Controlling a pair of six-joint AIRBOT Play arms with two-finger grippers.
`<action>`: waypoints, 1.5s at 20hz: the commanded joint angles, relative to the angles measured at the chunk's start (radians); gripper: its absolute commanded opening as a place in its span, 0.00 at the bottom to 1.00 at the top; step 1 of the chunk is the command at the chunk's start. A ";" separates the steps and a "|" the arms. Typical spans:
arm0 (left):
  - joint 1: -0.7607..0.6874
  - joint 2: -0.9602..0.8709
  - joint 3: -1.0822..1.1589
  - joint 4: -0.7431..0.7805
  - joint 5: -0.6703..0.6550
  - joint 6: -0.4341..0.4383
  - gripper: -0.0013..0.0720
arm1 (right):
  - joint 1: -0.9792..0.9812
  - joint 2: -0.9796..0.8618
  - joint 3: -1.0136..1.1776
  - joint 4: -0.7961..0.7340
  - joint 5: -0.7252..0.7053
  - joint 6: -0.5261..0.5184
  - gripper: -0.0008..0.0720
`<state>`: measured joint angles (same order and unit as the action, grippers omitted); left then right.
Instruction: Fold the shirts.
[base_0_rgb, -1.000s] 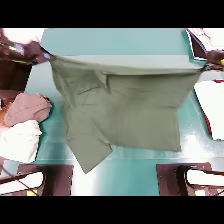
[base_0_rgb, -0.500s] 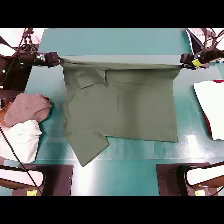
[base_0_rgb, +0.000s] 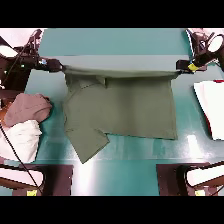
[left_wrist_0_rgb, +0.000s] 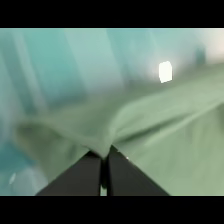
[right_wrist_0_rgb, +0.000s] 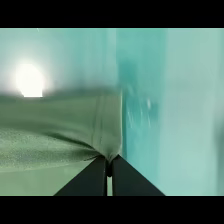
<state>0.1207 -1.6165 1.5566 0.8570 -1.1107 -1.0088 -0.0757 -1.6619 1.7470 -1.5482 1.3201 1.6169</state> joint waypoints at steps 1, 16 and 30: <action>-0.001 -0.001 -0.001 0.169 -0.227 -0.065 0.05 | 0.019 -0.001 -0.005 -0.060 0.151 -0.004 0.03; 0.000 -0.001 -0.187 0.258 -0.264 -0.146 0.58 | 0.019 0.003 -0.251 0.187 0.123 -0.038 0.47; 0.012 0.512 -0.768 0.289 -0.194 -0.357 0.67 | -0.076 0.306 -0.252 0.195 0.109 -0.074 0.54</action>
<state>0.1314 -1.2621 1.0187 1.1717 -1.3666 -1.3167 -0.1402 -1.4117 1.4956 -1.3552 1.4689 1.5440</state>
